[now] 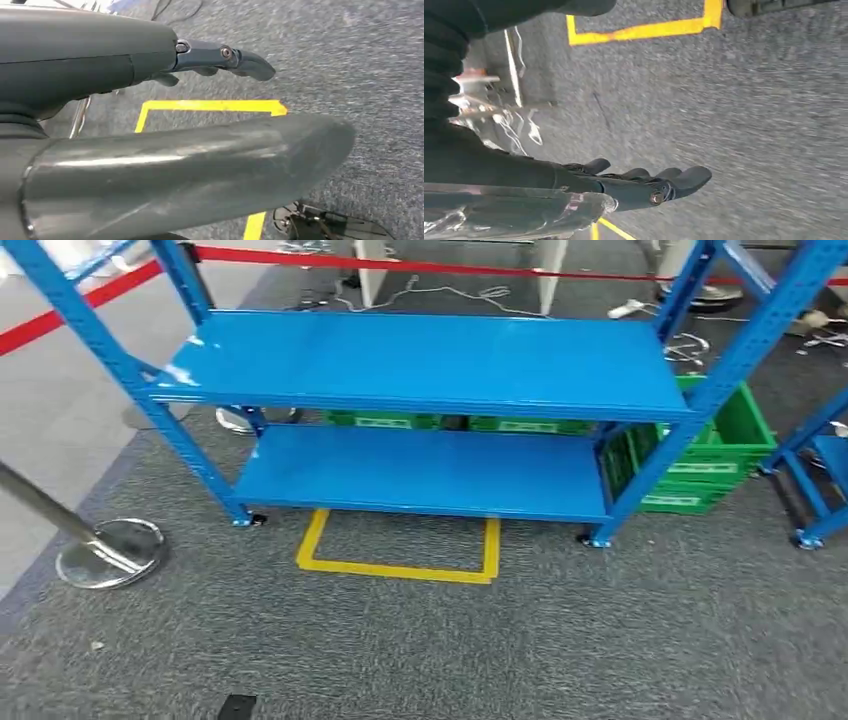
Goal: Take the parts from the cabinet and place them on the table.
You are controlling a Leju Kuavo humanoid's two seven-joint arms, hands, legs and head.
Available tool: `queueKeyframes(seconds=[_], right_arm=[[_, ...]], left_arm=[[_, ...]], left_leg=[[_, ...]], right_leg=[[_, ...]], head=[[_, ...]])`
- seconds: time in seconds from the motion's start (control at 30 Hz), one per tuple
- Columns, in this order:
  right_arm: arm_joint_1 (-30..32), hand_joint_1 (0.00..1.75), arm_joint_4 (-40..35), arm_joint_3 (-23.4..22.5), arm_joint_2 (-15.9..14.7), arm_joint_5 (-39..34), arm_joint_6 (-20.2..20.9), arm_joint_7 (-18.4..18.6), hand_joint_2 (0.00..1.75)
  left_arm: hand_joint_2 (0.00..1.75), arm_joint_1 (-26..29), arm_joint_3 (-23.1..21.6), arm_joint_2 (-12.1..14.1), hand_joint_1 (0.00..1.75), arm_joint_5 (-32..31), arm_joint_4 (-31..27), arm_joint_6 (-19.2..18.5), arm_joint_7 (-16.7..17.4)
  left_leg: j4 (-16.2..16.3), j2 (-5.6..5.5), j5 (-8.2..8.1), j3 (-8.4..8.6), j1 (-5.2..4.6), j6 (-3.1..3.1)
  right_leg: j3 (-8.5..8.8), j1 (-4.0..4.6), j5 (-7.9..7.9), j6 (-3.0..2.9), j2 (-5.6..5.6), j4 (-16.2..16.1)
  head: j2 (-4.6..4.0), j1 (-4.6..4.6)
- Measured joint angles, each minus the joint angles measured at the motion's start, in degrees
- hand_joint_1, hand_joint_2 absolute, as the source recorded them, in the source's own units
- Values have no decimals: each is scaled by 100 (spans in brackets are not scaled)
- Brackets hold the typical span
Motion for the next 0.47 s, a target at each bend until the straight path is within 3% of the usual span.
queueKeyframes(seconds=[0.03, 0.13, 0.17, 0.2, 0.23, 0.3, 0.33, 0.4, 0.43, 0.47], right_arm=[[-3, 0, 0, 0, 0, 0, 4, -2, 175], [-36, 0, -2, -4, -4, 2, 2, 4, 175], [-37, 0, -2, -4, -7, 7, 2, 4, 175], [-37, 0, -4, -4, -7, 9, 2, -2, 175], [-27, 0, -4, -4, -7, 11, 2, -2, 175], [3, 0, -4, -4, -7, 11, 2, 2, 175], [5, 0, -4, -4, -7, 11, 2, 2, 175], [-12, 0, -4, -4, -7, 11, 2, 0, 175], [-20, 0, -4, -4, -7, 11, 2, 0, 175], [-27, 0, -4, -4, -7, 11, 2, 0, 175]], left_arm=[[0, -13, 0, 0, 0, -2, 0, 0, 0], [0, 47, 0, 5, 0, -2, 0, 0, 0], [0, 58, 0, 9, 0, -2, 0, 0, 0], [0, 50, 0, 5, 0, -2, 0, 0, 0], [0, 25, 0, 5, 0, -2, 0, 0, -2], [0, -6, 0, 5, 0, -4, 0, 0, -2], [0, 0, 0, 5, 0, -9, 0, 0, 0], [0, 32, 0, 5, 0, -9, 0, -2, 0], [0, 36, 0, 5, 0, -9, 0, -2, 0], [0, 28, 0, 5, 0, -15, 0, -2, 0]], left_leg=[[28, -81, 1, -37, 4, -35], [-47, -240, 71, -82, 50, -156], [-10, -68, 36, -85, 42, -166], [151, 283, -88, -161, 3, -188], [531, 453, -317, -358, 3, -210], [1459, 545, -707, -820, 14, -224], [1691, 547, -739, -940, 14, -224], [1426, 556, -465, -801, 12, -201], [997, 596, -222, -574, 5, -173], [472, 747, 4, -275, -19, -130]], right_leg=[[9, -1, -10, -90, -30, -23], [25, 41, 22, -226, -212, -22], [38, 27, 42, -271, -295, -52], [48, 38, 44, -307, -346, -67], [46, 57, 38, -337, -435, -68], [45, 84, 21, -363, -646, -67], [45, 91, 13, -374, -736, -66], [60, 104, 2, -373, -876, -66], [76, 110, -9, -367, -945, -67], [103, 115, -23, -352, -1016, -67]], head=[[0, -13], [0, -7], [0, -9], [0, -65], [0, -92], [0, -92], [0, -90], [0, -92], [0, -94], [0, -92]])
